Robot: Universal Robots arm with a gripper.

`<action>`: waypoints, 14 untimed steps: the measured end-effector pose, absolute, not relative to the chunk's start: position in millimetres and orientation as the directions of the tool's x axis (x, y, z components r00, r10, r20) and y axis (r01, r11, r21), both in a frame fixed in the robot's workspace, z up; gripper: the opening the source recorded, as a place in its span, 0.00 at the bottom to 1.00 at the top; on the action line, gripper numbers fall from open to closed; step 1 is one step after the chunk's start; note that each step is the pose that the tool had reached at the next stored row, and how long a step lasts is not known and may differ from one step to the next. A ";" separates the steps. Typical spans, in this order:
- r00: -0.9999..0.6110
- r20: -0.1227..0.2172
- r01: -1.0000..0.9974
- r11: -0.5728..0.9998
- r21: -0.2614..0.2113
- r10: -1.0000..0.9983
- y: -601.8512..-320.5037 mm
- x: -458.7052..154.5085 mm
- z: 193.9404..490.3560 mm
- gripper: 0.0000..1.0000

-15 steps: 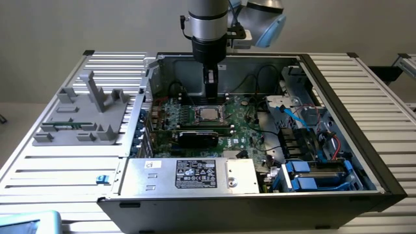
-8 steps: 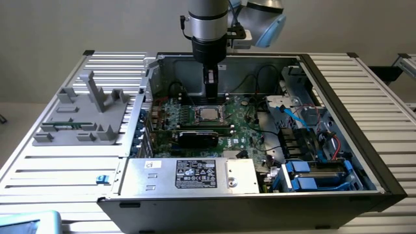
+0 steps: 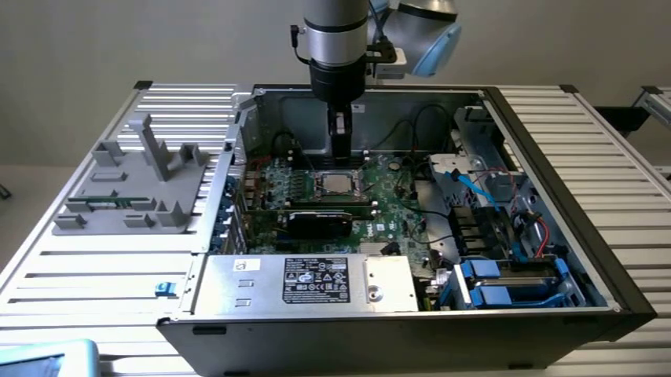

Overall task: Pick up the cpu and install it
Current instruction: 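Close the cpu cover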

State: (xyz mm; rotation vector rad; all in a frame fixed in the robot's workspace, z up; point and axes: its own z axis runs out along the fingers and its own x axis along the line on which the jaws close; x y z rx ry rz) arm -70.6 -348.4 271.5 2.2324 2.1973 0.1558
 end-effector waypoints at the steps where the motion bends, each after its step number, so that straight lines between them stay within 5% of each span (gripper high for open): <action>1: 0.013 0.067 0.997 -0.018 0.073 0.998 -348.4 -70.6 271.5 0.62; 12: 0.013 0.067 0.997 -0.018 0.073 0.998 -348.4 -70.6 271.5 0.14; 14: 0.013 0.067 0.997 -0.018 0.073 0.998 -348.4 -69.1 271.6 0.11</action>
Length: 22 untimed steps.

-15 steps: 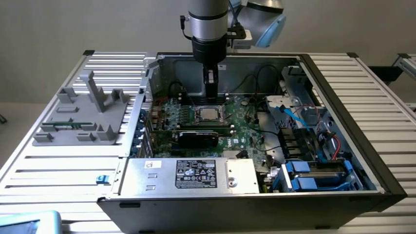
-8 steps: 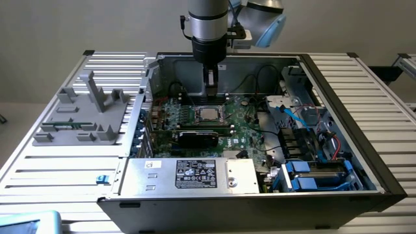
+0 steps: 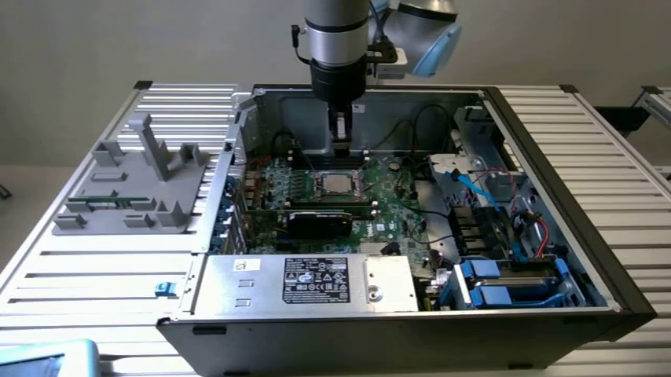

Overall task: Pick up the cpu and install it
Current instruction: 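Close the cpu cover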

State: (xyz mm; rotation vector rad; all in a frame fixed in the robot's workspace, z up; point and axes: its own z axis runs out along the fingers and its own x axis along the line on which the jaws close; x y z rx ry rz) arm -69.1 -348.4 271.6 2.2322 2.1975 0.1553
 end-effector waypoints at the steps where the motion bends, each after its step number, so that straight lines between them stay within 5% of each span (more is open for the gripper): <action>1: 0.013 0.067 0.997 -0.018 0.073 0.998 -348.4 -67.1 271.5 0.11; 22: 0.013 0.067 0.997 -0.018 0.071 0.998 -348.3 16.4 271.1 0.11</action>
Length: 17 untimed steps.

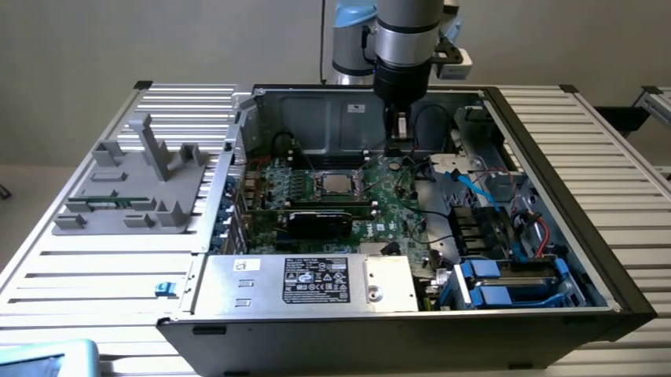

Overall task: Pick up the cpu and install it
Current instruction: 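Close the cpu cover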

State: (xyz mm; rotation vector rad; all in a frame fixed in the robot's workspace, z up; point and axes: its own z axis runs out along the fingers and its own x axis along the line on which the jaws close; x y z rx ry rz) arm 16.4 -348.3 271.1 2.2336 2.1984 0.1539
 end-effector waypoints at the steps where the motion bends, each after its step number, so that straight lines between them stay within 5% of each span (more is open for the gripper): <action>1: 0.014 0.067 0.997 -0.018 0.071 0.998 -348.2 19.8 270.7 0.11; 17: 0.016 0.065 0.999 -0.018 0.033 0.998 -347.9 33.4 248.5 0.11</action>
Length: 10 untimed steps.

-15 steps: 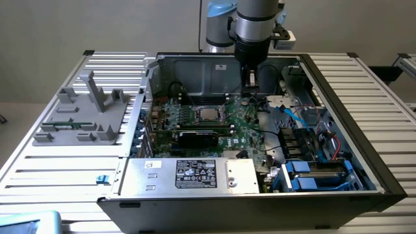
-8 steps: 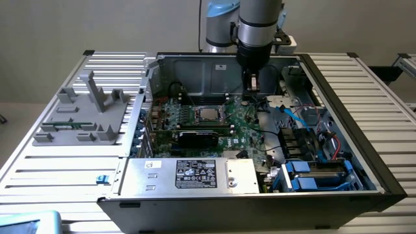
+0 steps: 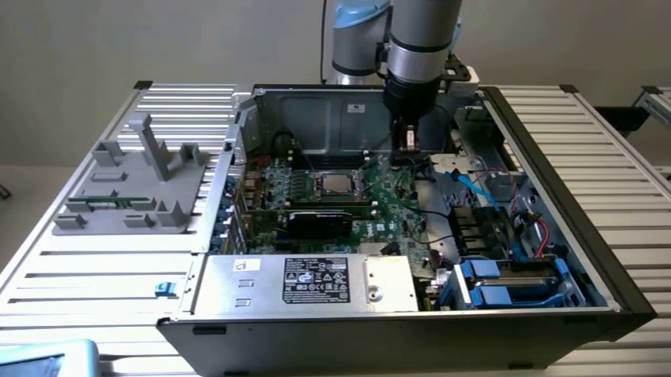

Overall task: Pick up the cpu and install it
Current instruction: 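Close the cpu cover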

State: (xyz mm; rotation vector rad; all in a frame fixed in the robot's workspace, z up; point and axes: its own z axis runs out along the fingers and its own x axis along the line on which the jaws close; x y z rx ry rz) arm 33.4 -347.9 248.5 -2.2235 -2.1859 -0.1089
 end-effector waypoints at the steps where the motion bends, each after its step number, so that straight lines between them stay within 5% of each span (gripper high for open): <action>1: 0.016 0.065 0.999 -0.018 0.028 0.998 -347.9 33.4 247.3 0.11; 10: 0.024 0.072 0.995 -0.018 -0.095 0.997 -348.0 32.2 245.0 0.11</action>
